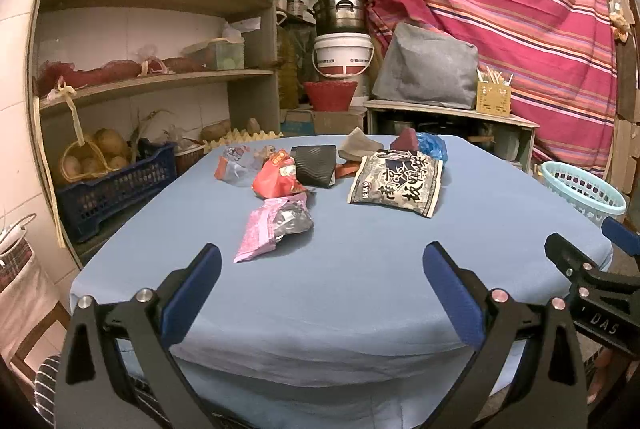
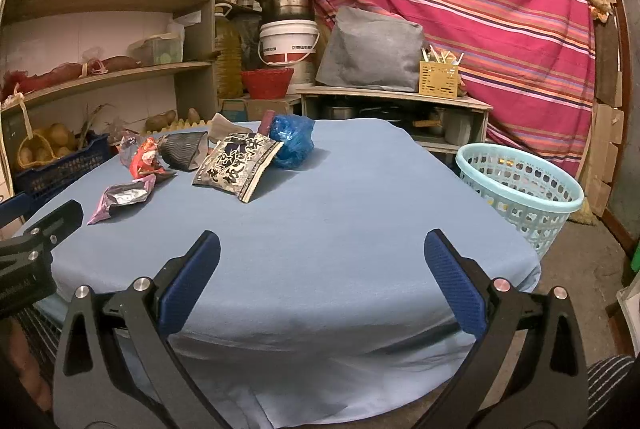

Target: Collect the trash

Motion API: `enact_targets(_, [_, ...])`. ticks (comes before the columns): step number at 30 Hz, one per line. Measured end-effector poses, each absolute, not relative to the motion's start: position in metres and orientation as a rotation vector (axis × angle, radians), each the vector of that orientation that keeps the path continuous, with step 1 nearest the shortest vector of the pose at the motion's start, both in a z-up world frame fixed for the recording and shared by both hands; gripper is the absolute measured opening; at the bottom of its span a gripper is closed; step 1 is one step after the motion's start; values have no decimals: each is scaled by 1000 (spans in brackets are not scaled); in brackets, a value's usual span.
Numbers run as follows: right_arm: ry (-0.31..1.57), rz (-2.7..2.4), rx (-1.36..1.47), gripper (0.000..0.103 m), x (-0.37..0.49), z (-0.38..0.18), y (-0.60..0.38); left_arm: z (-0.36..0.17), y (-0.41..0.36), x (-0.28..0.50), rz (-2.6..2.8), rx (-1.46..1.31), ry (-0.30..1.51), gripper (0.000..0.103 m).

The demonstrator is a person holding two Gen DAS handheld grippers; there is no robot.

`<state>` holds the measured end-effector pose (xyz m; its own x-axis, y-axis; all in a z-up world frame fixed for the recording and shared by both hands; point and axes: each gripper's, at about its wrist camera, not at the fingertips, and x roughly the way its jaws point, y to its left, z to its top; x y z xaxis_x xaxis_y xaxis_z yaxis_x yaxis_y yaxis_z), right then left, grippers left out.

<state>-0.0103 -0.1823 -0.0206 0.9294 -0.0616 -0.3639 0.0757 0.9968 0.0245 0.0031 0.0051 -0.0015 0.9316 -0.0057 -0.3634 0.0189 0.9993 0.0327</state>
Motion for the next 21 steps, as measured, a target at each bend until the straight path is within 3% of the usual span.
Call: enact_targets(21, [371, -70, 33, 99, -10, -21, -184, 2, 7, 6, -8, 47, 378, 99])
